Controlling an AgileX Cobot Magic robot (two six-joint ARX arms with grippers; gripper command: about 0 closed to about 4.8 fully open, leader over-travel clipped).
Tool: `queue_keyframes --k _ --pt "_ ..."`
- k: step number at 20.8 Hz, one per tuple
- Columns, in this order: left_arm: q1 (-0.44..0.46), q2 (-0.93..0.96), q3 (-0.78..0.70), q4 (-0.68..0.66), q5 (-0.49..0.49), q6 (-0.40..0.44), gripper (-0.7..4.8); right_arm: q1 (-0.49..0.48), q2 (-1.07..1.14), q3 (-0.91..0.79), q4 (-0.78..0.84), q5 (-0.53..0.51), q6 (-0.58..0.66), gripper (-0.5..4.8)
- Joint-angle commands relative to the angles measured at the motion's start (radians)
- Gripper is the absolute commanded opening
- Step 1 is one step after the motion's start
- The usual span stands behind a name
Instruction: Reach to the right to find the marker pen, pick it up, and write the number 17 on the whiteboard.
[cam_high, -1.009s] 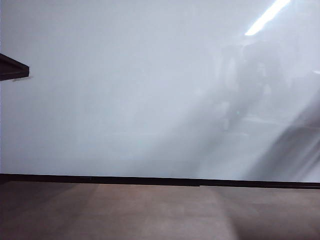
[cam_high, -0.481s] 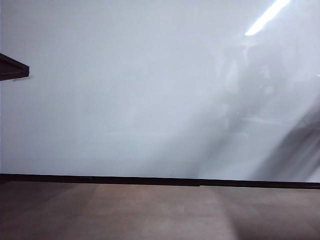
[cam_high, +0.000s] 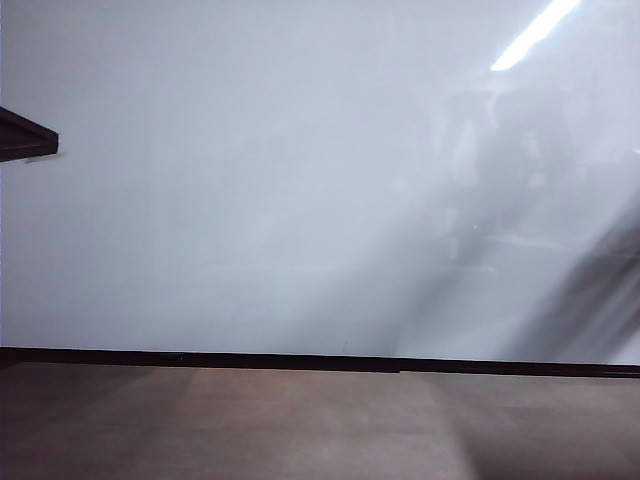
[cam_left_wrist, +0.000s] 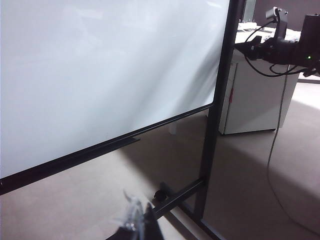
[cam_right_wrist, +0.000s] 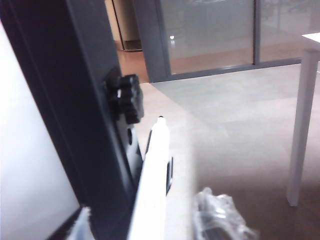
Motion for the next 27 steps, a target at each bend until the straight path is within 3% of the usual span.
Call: queue_keyframes --k 1,23,24,25,27 --pt "0.002 0.001 0.001 0.006 0.003 0.001 -0.05 -0.001 -0.003 0.003 0.003 0.005 0.0 2.01" --pt "0.002 0.001 0.001 0.006 0.003 0.001 -0.05 0.011 0.017 0.039 -0.047 0.002 -0.021 1.97" --pt "0.002 0.001 0.001 0.006 0.003 0.001 -0.05 0.011 0.017 0.039 -0.045 0.002 -0.021 1.86" --pt "0.002 0.001 0.001 0.006 0.003 0.001 -0.05 0.011 0.017 0.039 -0.045 0.002 -0.021 1.12" --pt "0.002 0.001 0.001 0.006 0.004 0.001 -0.05 0.011 0.017 0.039 -0.042 0.003 -0.021 1.0"
